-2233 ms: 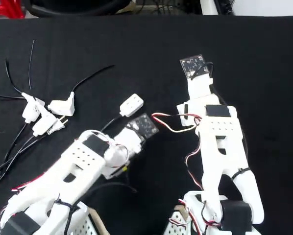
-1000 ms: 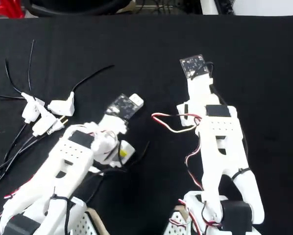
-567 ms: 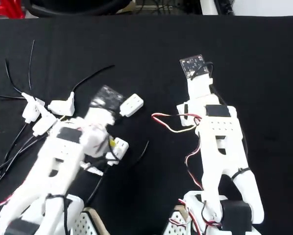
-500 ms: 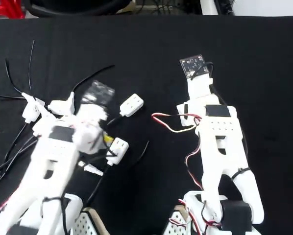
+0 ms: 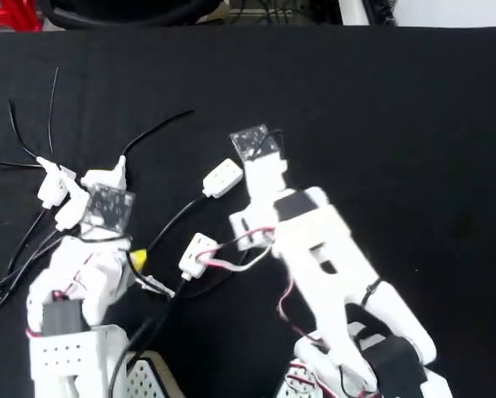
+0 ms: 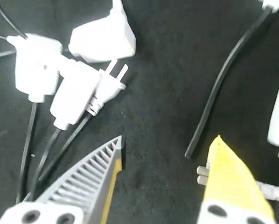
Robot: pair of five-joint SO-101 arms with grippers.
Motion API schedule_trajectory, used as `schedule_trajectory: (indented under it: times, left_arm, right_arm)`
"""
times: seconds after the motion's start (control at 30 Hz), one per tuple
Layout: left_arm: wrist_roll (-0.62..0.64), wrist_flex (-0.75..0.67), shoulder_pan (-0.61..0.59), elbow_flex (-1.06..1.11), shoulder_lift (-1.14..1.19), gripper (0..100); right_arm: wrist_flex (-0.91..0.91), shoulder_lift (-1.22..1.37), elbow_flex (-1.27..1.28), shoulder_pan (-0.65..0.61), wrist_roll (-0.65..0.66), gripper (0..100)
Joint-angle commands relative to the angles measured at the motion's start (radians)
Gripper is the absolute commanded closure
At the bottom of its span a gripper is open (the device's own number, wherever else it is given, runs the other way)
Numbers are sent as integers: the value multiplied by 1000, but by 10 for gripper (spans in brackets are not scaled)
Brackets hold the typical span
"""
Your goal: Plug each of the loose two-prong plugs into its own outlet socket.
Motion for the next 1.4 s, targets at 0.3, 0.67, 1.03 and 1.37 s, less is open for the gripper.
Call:
schedule_trajectory:
  times: [0.3, 0.67, 1.03, 1.37]
  left_arm:
    - [-181, -9, -18, 237, -235, 711]
    - [-206, -2, -16, 237, -235, 711]
    - [-206, -2, -16, 239, -235, 711]
    - [-206, -2, -16, 239, -235, 711]
  right_arm:
    - [-152, 2, 110, -66, -419, 807]
    - [-161, 360, -41, -72, -465, 808]
    - [9, 463, -193, -126, -460, 949]
    - [104, 463, -248, -71, -457, 987]
